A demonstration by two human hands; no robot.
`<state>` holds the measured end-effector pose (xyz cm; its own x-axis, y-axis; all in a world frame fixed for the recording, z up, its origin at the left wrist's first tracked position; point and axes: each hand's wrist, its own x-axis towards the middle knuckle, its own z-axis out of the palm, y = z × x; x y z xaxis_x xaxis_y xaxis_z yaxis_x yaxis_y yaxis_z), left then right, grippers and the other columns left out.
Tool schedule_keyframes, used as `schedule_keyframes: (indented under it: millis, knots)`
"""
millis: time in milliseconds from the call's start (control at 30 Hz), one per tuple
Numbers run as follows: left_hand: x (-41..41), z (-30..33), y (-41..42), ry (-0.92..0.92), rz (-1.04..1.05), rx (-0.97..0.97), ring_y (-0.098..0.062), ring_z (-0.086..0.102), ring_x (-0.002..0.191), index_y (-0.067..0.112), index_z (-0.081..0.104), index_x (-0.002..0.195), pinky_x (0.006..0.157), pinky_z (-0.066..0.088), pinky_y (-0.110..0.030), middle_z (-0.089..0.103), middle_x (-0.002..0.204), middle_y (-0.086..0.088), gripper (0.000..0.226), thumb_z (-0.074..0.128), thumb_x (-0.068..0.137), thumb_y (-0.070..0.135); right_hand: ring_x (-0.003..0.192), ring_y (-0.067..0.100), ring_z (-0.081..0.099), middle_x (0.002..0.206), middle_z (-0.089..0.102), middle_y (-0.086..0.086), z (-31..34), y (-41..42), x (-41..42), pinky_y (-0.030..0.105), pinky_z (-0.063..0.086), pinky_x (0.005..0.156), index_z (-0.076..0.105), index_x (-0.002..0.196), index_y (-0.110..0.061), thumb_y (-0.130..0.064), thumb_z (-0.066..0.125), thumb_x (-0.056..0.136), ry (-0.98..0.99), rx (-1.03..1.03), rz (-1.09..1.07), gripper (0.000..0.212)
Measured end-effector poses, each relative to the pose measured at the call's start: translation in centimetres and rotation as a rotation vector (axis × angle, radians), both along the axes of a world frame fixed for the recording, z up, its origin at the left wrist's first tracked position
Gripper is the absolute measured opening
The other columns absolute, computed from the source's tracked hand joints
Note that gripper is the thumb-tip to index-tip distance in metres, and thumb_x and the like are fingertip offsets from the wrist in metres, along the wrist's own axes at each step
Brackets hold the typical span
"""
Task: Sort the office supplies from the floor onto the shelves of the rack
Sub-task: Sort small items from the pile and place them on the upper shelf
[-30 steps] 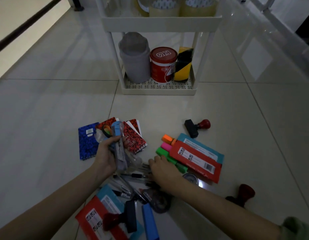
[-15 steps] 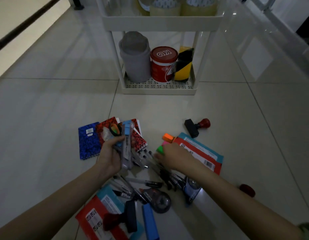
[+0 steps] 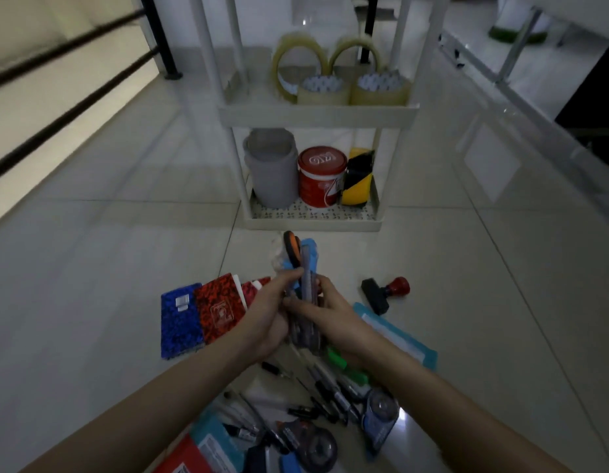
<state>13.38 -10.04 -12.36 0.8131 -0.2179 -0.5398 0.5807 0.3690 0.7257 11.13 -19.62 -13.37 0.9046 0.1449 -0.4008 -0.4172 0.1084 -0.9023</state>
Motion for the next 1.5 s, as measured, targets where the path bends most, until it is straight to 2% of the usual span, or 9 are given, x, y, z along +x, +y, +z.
schedule_keyframes:
  millis: [100,300,533,733,800,933,1133,1300,1500]
  knots:
    - [0.7,2.6,-1.4,-0.172,-0.037,0.134,-0.003,0.066,0.062,0.005,0.054,0.105,0.049,0.05,-0.014,0.059,0.08,-0.007,0.015,0.043,0.096,0.012,0.092,0.019,0.062,0.108,0.058,0.005,2.9,-1.3,1.3,0.024,0.055,0.073,0.031,0.133,-0.011,-0.01,0.057,0.091,-0.066,-0.099,0.115,0.049]
    - [3.8,9.5,-2.6,-0.395,-0.047,0.261,-0.017,0.06,0.061,0.012,0.064,0.101,0.049,0.042,-0.026,0.065,0.071,-0.003,0.02,0.051,0.092,0.025,0.049,0.009,0.06,0.091,0.058,0.001,11.7,-2.6,4.4,0.021,0.052,0.049,0.023,0.124,-0.024,-0.007,0.052,0.093,-0.204,-0.237,0.252,0.045]
    - [8.4,21.7,-4.0,-0.629,-0.021,0.441,-0.009,0.048,0.059,0.013,0.053,0.104,0.05,0.042,-0.016,0.049,0.071,0.0,0.021,0.039,0.098,0.027,0.079,0.009,0.062,0.097,0.065,0.004,24.3,-3.2,6.9,0.02,0.054,0.069,0.05,0.115,-0.015,-0.004,0.058,0.087,-0.464,-0.478,0.131,0.031]
    - [9.8,30.8,-3.8,-0.842,-0.048,0.532,-0.02,0.056,0.084,0.019,0.056,0.072,0.089,0.042,-0.032,0.06,0.094,-0.012,0.039,0.037,0.096,0.043,0.039,0.007,0.056,0.067,0.056,0.006,33.8,-3.2,7.3,0.018,0.048,0.038,0.05,0.077,-0.012,-0.009,0.054,0.092,-0.547,-0.567,0.092,0.015]
    - [10.1,32.7,-3.7,-0.888,-0.036,0.611,-0.027,0.055,0.101,0.016,0.06,0.093,0.095,0.042,-0.034,0.055,0.114,-0.013,0.046,0.031,0.095,0.051,0.045,0.012,0.058,0.07,0.055,0.007,36.0,-3.2,7.9,0.019,0.05,0.04,0.049,0.078,-0.01,-0.01,0.054,0.092,-0.534,-0.598,0.099,0.014]
    - [12.4,35.3,-2.8,-0.975,-0.113,0.702,-0.026,0.05,0.121,0.012,0.044,0.136,0.089,0.038,-0.03,0.05,0.135,-0.015,0.067,0.012,0.095,0.055,0.042,0.011,0.063,0.074,0.056,0.009,39.6,-3.8,10.8,0.021,0.054,0.046,0.049,0.09,-0.005,-0.008,0.054,0.09,-0.47,-0.615,0.135,0.006]
    - [20.3,38.2,0.6,-0.986,-0.036,0.846,-0.025,0.055,0.093,0.0,0.06,0.11,0.066,0.04,-0.026,0.06,0.108,-0.014,0.057,0.019,0.101,0.039,0.04,0.013,0.063,0.072,0.057,0.009,45.0,-4.2,17.2,0.02,0.054,0.043,0.05,0.091,-0.004,-0.01,0.055,0.089,-0.324,-0.616,0.165,0.009]
    - [27.6,37.9,1.5,-1.012,-0.177,1.349,-0.033,0.052,0.111,-0.005,0.058,0.117,0.082,0.039,-0.029,0.055,0.121,-0.025,0.035,0.04,0.096,0.015,0.038,0.015,0.063,0.074,0.055,0.009,48.1,-2.6,23.1,0.027,0.055,0.045,0.048,0.086,-0.004,-0.01,0.056,0.09,-0.301,-0.644,0.113,0.011]
    - [30.4,36.2,1.6,-1.04,-0.45,1.781,-0.03,0.033,0.132,0.026,0.043,0.137,0.107,0.031,-0.037,0.041,0.142,-0.015,0.049,0.039,0.092,0.048,0.067,0.023,0.06,0.078,0.055,0.012,47.3,-0.6,27.1,0.035,0.055,0.063,0.047,0.085,-0.002,-0.011,0.054,0.092,-0.157,-0.821,0.145,0.014]
